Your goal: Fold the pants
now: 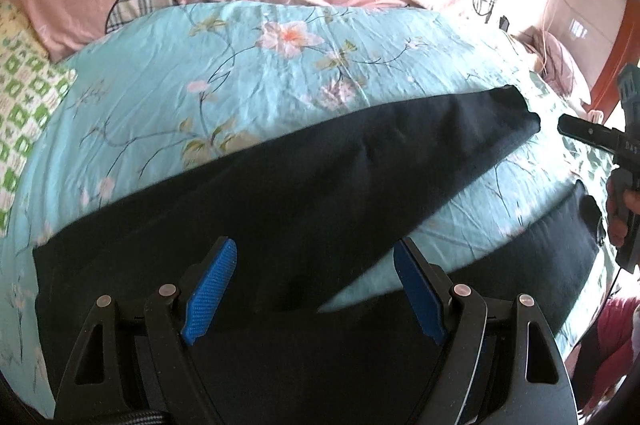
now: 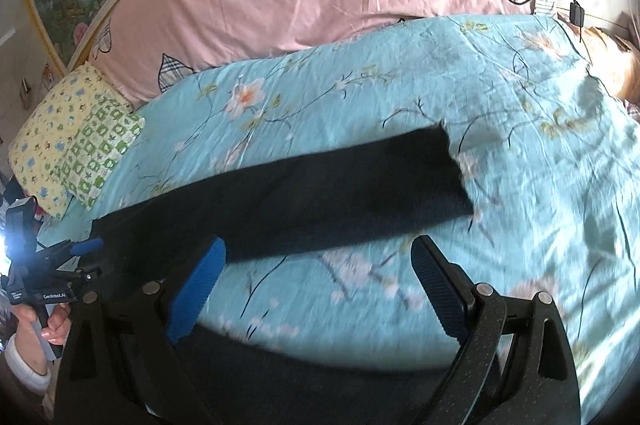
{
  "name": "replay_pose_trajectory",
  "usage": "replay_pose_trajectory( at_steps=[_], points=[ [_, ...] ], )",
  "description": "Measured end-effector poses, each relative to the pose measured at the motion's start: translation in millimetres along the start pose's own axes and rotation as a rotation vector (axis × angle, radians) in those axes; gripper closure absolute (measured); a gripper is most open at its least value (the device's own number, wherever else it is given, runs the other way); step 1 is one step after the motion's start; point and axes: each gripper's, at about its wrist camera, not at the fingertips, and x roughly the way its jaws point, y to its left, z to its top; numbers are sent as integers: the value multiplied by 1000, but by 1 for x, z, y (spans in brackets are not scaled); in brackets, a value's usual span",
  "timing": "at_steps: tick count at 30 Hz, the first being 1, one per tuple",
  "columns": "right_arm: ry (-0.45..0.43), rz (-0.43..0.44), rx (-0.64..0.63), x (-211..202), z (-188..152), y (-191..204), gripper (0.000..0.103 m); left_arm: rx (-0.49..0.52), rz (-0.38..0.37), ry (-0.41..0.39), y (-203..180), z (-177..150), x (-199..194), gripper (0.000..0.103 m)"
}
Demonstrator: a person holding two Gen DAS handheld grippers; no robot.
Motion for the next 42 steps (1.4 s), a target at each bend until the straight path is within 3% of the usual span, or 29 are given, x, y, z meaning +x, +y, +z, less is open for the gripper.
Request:
replay_pose_trajectory(
  at_steps=[13,23,30,32,34,36,38,40,42],
  points=[
    [-1,-37,-29,28,38,-23,9,84,-26,22,-17,55,44,22],
    [18,-89,-40,58,75,-57,10,164,-73,89,-25,97,101,22],
    [139,-88,-17,96,87,-84,43,191,-132,156,-28,113,141,22],
    [158,-79,-21,102,87,-86,44,219,-154,170,-32,114,149,22],
    [166,-71,-33,106,87,-86,52,240,-162,196,-37,114,159,23],
    [168,-55,-23,107,87,-87,73,245,-182,202,-41,114,161,33],
    [154,-38,-2,104,88,-88,91,241,-243,215,-44,113,158,72],
    [128,-11,25,95,88,-89,92,256,-269,213,-51,111,148,92],
    [100,9,34,85,88,-89,93,291,-256,182,-58,106,134,94]
  ],
)
